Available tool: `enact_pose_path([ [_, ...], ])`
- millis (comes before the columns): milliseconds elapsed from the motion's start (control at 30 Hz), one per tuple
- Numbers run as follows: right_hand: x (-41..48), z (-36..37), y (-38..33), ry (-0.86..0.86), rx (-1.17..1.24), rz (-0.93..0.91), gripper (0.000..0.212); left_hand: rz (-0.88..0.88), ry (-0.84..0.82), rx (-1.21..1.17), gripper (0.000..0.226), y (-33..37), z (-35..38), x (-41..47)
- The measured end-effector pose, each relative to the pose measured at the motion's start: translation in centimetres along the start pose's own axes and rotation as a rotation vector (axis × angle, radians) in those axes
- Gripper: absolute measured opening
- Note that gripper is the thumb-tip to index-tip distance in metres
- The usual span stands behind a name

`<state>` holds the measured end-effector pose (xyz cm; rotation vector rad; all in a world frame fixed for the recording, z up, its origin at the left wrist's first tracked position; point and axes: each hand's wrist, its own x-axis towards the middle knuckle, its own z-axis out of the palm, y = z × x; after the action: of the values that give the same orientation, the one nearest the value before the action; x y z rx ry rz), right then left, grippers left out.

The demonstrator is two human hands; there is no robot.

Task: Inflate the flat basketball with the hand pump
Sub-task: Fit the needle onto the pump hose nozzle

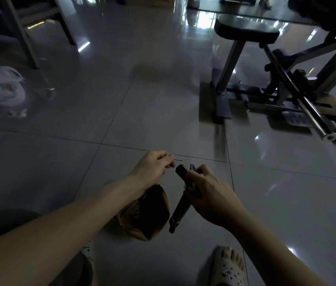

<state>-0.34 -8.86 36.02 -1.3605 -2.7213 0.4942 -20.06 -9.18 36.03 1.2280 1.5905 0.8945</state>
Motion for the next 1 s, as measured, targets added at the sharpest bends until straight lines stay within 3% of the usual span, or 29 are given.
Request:
enact_pose_path([
  [167,0.0,-0.5,-0.1,-0.048,0.027,-0.075,0.019,-0.155,-0.179,-0.213,0.029,-0.2,2.0,0.1],
  [267,0.1,-0.3,-0.1,-0.071,0.033,-0.069,0.032,-0.196,-0.131,-0.354,0.032,-0.4,4.0,-0.3],
  [333,0.0,-0.1,-0.5,-0.065,0.077,-0.055,0.030,-0.239,-0.036,-0.410,0.031,-0.5,4.9,-0.6],
  [433,0.1,0.0,-0.8,-0.038,0.220,-0.028,0.011,-0.275,0.040,-0.407,0.027,-1.0,5.6,-0.5],
  [667,0.8,-1.2,-0.4,-0.056,0.770,0.311,0.012,-0.388,0.069,-0.484,0.032,-1.5,5.6,-0.4],
  [800,0.9,-1.3,-0.4,-0.115,1.005,0.353,0.016,-0.443,0.093,-0.579,0.029,-1.9,5.5,-0.4],
  [933,1.2,-1.1,0.3,-0.260,0.884,0.447,0.016,-0.474,0.120,-0.682,0.049,-1.7,5.3,0.4],
  [1000,0.8,-1.0,0.7,-0.396,0.809,0.448,0.026,-0.489,0.130,-0.702,0.045,-1.0,5.3,0.9],
])
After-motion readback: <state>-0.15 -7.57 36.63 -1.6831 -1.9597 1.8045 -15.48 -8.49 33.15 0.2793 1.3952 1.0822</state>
